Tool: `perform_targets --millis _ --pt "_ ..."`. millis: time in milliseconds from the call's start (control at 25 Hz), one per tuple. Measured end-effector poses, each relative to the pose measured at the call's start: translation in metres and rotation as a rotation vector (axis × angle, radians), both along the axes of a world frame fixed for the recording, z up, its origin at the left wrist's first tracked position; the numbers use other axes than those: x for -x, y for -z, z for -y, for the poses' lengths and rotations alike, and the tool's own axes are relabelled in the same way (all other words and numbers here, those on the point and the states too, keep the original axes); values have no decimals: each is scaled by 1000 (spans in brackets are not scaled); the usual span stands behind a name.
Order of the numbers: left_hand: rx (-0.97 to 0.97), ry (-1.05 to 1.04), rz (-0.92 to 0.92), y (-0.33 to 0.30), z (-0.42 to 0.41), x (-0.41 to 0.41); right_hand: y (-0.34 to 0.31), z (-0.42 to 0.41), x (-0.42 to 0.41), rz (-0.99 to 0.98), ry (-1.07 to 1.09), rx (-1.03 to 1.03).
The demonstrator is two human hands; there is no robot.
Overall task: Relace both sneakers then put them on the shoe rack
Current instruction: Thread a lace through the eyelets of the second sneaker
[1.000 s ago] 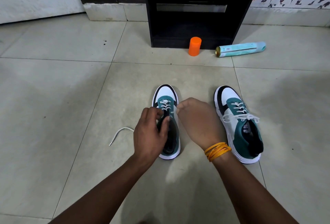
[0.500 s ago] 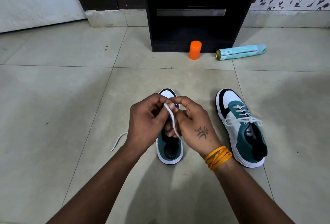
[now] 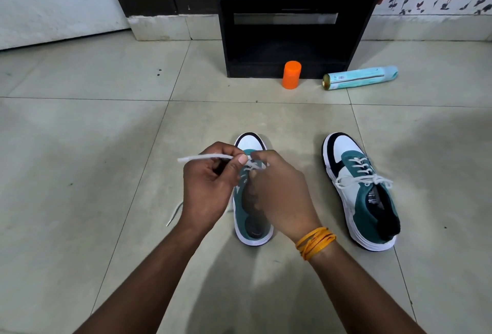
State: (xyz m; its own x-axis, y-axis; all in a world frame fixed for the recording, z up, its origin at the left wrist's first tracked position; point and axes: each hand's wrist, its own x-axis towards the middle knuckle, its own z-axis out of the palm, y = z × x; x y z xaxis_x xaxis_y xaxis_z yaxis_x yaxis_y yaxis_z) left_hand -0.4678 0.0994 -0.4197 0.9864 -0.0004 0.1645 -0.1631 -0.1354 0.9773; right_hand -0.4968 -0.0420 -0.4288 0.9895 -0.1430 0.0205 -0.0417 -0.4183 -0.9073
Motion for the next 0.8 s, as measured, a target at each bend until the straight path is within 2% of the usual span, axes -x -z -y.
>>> perform_targets --millis 80,200,280,480,640,800 --pt "2 15 23 0 0 2 -7 -5 -1 87 -33 0" --pt "-21 -37 32 -1 -5 0 6 10 -10 27 149 154" --pt "-29 -42 19 -1 -6 -2 9 15 -9 0 198 204" --pt "-53 23 59 3 2 1 -2 -8 0 248 39 372" --pt "-72 -2 59 9 -4 -2 11 8 -3 237 195 326" --pt "-97 -34 34 13 -8 -3 13 18 -7 224 206 285"
